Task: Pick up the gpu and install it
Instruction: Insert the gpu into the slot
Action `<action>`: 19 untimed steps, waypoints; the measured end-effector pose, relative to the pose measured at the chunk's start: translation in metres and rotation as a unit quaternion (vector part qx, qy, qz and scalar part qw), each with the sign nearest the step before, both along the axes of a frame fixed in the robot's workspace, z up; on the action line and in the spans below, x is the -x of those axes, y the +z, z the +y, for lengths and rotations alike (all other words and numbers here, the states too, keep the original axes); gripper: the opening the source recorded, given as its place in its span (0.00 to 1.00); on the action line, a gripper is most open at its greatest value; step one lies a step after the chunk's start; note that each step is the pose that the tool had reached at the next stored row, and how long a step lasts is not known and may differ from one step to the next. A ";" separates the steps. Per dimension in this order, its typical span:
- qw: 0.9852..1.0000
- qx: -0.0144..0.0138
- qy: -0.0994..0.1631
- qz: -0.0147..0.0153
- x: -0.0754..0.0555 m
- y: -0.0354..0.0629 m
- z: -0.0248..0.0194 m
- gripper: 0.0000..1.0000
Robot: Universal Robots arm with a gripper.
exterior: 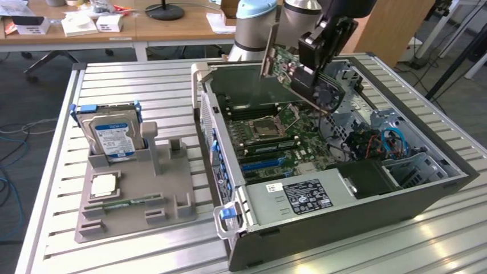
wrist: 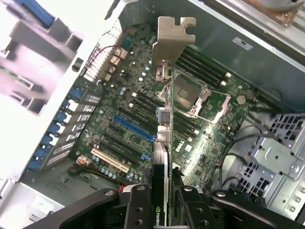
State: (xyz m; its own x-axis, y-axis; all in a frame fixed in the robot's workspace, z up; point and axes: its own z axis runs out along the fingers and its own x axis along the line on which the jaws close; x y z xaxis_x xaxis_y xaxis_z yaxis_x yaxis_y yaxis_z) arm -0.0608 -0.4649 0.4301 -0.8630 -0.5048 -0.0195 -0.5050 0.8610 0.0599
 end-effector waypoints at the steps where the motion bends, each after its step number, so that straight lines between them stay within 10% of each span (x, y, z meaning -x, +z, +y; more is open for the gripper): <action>1: 1.000 0.000 0.009 0.000 0.000 0.0000 0.0000 0.26; 10: 0.996 0.000 0.090 0.000 0.000 -0.0002 0.0000 0.26; 19: 0.985 0.000 0.171 0.000 0.000 -0.0003 0.0000 0.26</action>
State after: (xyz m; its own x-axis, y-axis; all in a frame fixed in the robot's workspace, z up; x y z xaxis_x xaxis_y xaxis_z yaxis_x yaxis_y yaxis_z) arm -0.0608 -0.4649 0.4297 -0.6419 -0.7665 -0.0195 -0.7661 0.6400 0.0598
